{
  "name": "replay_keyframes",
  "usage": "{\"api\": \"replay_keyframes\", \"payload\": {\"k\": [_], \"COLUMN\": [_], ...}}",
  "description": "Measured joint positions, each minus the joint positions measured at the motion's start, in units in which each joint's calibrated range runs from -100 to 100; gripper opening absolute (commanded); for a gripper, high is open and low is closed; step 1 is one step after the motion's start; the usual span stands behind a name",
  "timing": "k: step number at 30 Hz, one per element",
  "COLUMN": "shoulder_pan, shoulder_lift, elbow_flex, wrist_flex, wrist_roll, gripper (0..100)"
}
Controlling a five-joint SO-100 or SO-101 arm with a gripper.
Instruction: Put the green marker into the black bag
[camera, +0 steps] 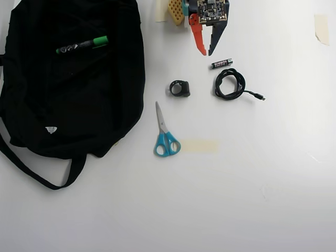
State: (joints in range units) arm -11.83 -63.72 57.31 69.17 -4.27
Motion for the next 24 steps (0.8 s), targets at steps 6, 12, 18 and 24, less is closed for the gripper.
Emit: {"api": "replay_keyframes", "payload": {"k": [6, 12, 18, 24], "shoulder_pan": [0.0, 0.1, 0.1, 0.2], "shoulder_lift": [-11.0, -23.2, -29.2, -34.5], "elbow_flex": [12.4, 23.4, 29.1, 35.8], "wrist_flex": [-0.9, -0.9, -0.9, -0.9], "wrist_roll": [0.6, 0.6, 0.6, 0.7], "gripper": [2, 2, 2, 3]}}
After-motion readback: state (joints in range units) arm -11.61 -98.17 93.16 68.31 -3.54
